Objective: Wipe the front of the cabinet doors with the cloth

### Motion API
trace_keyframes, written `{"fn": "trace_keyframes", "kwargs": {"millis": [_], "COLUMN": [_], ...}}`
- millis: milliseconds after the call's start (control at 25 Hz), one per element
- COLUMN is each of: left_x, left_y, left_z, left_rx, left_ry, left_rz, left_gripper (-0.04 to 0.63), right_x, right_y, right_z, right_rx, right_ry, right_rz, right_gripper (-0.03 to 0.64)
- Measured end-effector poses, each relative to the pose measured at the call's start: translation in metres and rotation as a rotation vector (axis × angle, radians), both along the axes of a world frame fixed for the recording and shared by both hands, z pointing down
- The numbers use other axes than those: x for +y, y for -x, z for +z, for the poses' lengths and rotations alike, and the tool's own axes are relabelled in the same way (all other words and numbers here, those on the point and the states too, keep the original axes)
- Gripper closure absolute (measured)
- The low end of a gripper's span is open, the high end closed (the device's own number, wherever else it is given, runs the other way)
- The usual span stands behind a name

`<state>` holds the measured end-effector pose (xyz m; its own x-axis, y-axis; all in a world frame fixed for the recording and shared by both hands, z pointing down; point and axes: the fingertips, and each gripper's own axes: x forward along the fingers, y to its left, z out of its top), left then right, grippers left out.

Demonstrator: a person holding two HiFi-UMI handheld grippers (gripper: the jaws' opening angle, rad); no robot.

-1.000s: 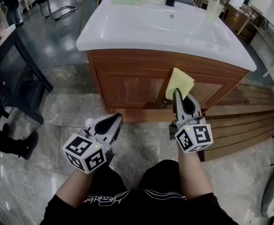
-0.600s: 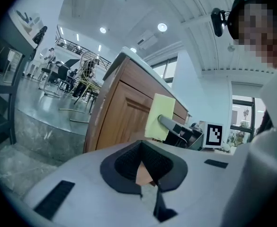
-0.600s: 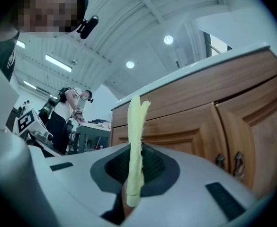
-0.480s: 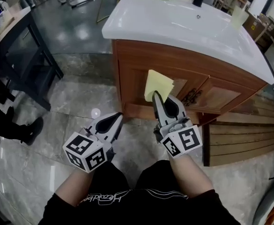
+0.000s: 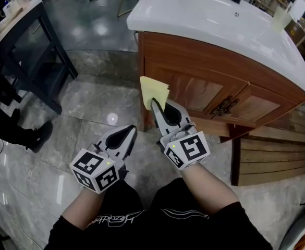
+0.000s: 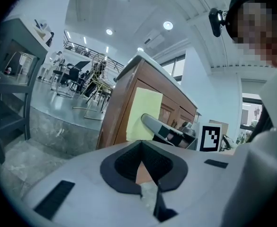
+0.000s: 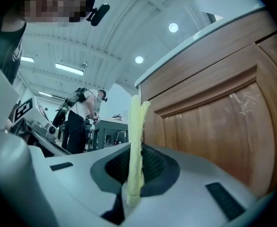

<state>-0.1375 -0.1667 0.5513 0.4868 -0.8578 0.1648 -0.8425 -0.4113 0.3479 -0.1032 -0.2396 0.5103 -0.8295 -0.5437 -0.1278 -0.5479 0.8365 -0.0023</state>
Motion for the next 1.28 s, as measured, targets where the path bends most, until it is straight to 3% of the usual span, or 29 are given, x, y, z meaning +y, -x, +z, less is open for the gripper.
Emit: {"fn": "trace_keyframes", "kwargs": {"millis": [360,680,1280], "left_x": [-0.004,-0.007,-0.014], "left_y": [0.001,0.008,-0.018], "left_z": [0.008,0.002,-0.004], "left_rx": [0.024,0.03,0.017], "left_ry": [0.017,0.006,0.009], "left_rz": [0.001,-0.018,0.04], "left_gripper": [0.59,0.59,0.59], "right_x": [-0.019,-0.031,-0.043], "right_y": [0.02,0.01,-0.033], "right_z": [0.022,0.031,0.025], "right_rx": [0.053,0.06,0.065], "right_ry": [0.0,0.016,0.009], "right_rz": [0.072,0.146,0.244], "right_gripper": [0.577,0.577,0.577]}}
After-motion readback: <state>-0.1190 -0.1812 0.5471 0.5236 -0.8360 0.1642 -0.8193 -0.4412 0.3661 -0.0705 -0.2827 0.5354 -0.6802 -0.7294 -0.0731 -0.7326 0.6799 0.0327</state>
